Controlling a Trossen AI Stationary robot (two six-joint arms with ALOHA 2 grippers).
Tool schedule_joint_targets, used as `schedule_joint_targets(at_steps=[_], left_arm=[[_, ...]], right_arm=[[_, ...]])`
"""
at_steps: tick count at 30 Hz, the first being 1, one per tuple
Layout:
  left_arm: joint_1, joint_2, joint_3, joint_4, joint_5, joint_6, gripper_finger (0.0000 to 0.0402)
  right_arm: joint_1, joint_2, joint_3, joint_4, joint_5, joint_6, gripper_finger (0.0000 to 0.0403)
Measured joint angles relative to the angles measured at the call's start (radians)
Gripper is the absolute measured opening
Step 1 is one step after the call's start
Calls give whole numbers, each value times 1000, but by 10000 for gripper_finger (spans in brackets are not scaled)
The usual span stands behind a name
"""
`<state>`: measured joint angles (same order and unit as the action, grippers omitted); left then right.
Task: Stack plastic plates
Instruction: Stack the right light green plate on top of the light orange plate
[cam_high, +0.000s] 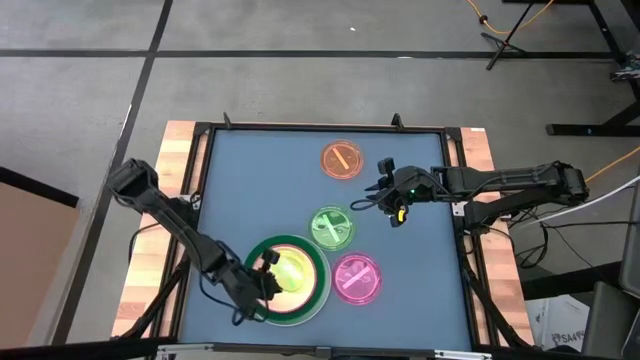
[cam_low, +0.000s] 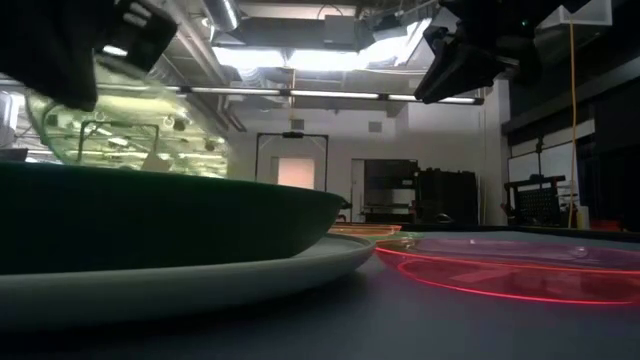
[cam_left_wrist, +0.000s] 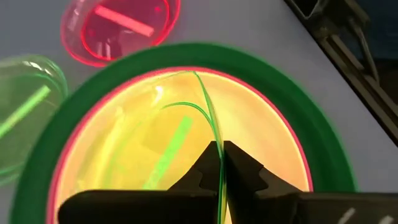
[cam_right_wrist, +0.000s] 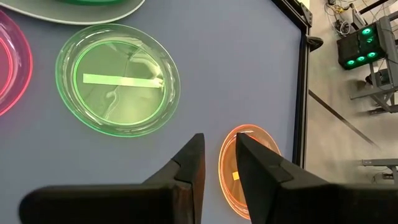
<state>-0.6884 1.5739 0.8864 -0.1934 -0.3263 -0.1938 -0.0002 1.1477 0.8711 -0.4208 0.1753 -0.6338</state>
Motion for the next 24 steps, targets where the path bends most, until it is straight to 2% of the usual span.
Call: schedule_joint_targets(at_steps=[5,13,24], left_arm=[[0,25,0,0,1,-73,15],[1,31,0,-2,4,-196,59],[1,31,0,0,4,-215,97]], right_arm=[[0,0,0,0,0,0,83],[0,0,0,0,0,0,83],[0,0,0,0,0,0,83]])
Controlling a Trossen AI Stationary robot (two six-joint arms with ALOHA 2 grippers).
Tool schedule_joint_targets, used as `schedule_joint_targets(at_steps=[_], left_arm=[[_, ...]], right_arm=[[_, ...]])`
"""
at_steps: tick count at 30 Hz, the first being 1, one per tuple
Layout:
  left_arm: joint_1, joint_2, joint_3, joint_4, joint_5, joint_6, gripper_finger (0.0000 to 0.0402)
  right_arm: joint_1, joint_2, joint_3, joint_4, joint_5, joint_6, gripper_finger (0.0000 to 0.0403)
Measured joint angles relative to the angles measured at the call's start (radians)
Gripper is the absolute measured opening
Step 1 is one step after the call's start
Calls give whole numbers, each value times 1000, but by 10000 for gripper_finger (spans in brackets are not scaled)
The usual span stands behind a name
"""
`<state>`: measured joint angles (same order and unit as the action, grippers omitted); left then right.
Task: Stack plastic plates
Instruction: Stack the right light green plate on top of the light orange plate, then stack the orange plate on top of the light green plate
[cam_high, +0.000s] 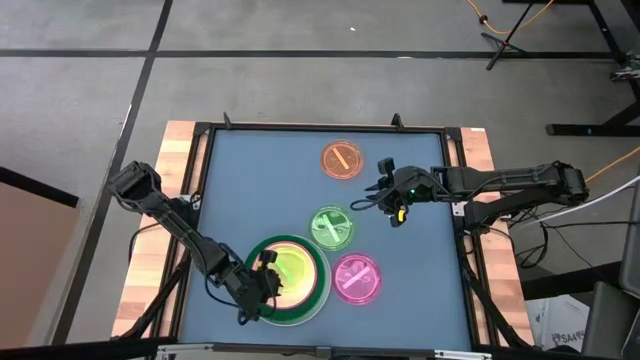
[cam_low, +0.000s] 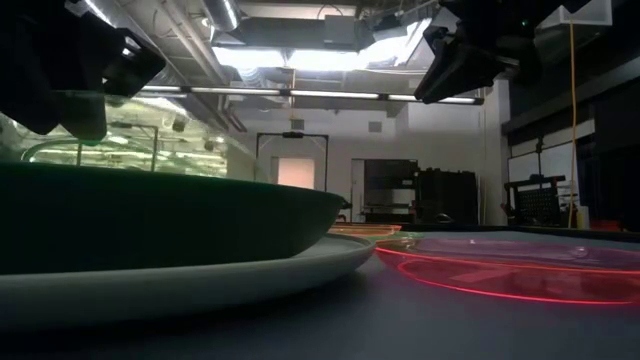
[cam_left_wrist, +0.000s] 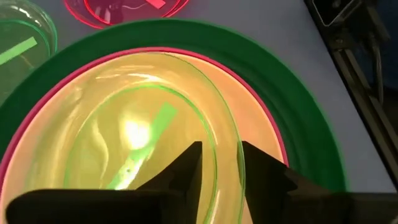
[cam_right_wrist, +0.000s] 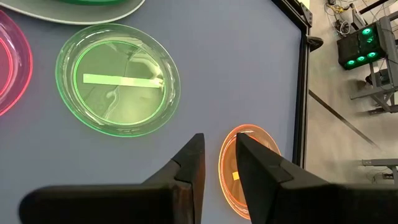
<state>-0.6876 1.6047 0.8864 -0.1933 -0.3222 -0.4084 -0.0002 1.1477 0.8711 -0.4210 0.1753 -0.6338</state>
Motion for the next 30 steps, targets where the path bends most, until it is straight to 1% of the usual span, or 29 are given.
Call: schedule_joint_targets(at_steps=[6,14,17,22,26,30], left_arm=[[0,0,0,30,0,-35,98],[0,0,0,31,0,-83,99],[0,0,0,35,0,-84,99],[0,0,0,94,1,-80,99],[0,0,0,97,-5,-79,99],[8,0,0,97,-21,-36,99]], right_arm=[[0,0,0,0,0,0,83],[0,0,0,0,0,0,83],[0,0,0,0,0,0,83],[0,0,0,0,-1,0,83],[0,0,0,0,-1,0,83],[0,0,0,0,0,0,83]])
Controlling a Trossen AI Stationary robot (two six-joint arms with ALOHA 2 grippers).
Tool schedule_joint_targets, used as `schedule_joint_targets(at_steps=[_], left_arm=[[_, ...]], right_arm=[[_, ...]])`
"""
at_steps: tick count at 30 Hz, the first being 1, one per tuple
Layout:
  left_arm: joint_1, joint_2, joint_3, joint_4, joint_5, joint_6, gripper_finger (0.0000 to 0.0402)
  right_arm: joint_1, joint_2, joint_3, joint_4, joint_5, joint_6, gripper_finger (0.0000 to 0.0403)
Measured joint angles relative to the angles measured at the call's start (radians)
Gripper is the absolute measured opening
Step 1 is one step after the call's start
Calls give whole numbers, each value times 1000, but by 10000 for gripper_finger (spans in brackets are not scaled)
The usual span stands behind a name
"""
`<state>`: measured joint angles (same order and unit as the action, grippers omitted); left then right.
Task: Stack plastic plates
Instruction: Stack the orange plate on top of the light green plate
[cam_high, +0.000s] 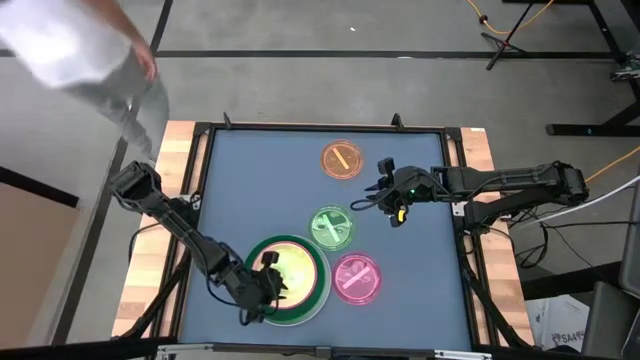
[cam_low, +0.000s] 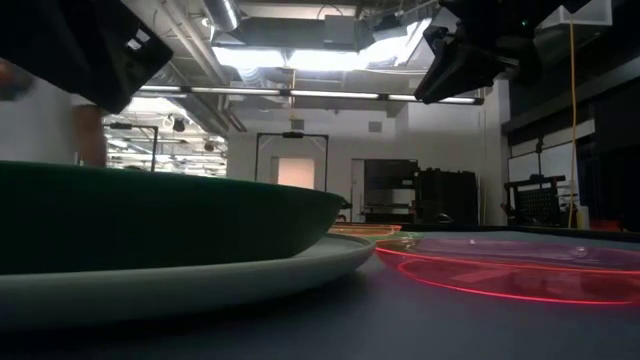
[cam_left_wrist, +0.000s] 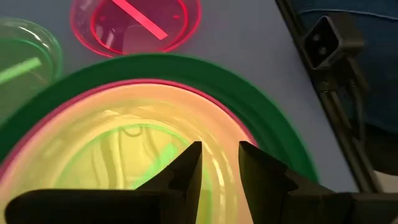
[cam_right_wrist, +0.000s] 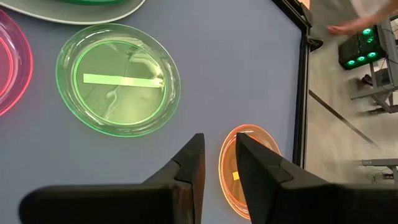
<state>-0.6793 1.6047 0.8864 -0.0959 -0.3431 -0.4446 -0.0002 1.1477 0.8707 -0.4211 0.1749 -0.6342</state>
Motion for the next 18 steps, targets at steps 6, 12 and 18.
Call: schedule_joint_targets(at_steps=[6,12,18], left_arm=[[44,0,0,0,-40,56,99],[131,0,0,1,-41,89,99],[240,0,0,2,-42,139,98]], right_arm=[[0,0,0,0,0,0,83],[0,0,0,1,0,0,83],[0,0,0,6,2,0,83]])
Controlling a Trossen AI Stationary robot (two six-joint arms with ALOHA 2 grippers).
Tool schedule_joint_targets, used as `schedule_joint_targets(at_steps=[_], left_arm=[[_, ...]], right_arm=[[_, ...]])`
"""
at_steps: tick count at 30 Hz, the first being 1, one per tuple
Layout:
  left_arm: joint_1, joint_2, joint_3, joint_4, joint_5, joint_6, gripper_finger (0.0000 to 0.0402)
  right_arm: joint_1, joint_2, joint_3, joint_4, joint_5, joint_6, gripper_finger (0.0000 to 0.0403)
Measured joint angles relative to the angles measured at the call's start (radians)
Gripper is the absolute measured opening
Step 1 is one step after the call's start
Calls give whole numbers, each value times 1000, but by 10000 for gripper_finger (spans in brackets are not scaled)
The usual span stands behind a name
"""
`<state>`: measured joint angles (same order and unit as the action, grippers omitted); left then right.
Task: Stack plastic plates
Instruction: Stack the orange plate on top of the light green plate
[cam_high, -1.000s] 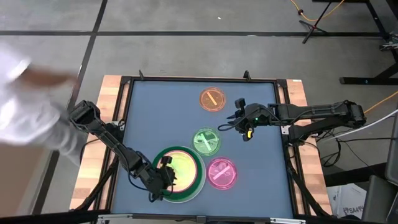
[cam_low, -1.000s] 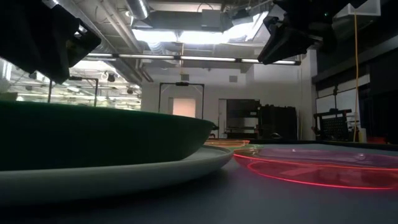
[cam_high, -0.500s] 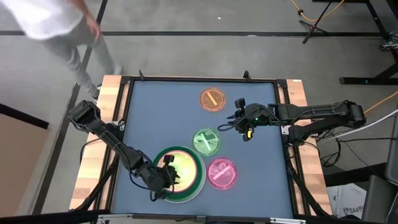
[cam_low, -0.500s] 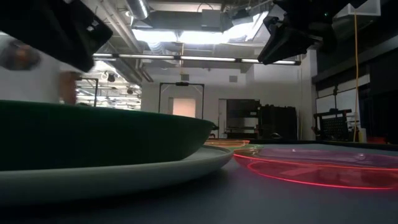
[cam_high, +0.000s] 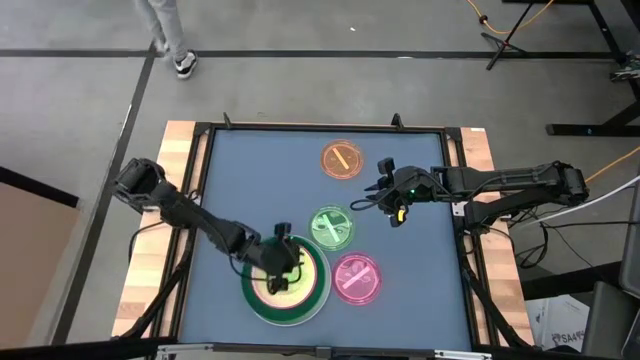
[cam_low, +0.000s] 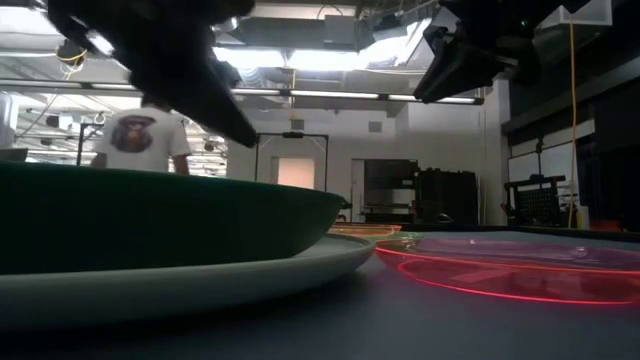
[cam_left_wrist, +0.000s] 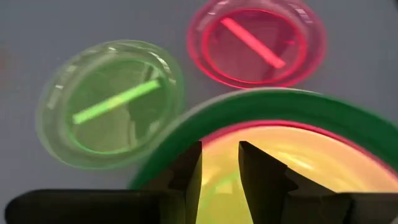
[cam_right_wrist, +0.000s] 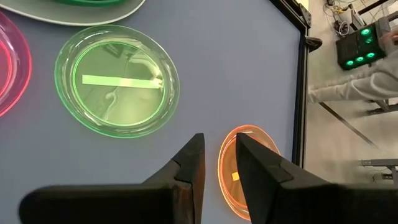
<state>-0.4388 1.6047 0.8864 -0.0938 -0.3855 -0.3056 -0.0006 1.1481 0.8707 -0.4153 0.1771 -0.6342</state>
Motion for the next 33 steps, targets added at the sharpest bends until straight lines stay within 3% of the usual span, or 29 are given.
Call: schedule_joint_targets(at_steps=[5,14,23,33], left_arm=[[83,0,0,47,1,111,98],[219,0,0,96,63,211,98],[320,0,0,97,63,211,98],[367,0,0,98,62,209,98]], right_arm=[[0,0,0,4,22,0,99],[-119,7,0,52,47,-8,186],[-343,129,0,150,-156,-212,198],[-494,349,0,192,-310,-321,198]])
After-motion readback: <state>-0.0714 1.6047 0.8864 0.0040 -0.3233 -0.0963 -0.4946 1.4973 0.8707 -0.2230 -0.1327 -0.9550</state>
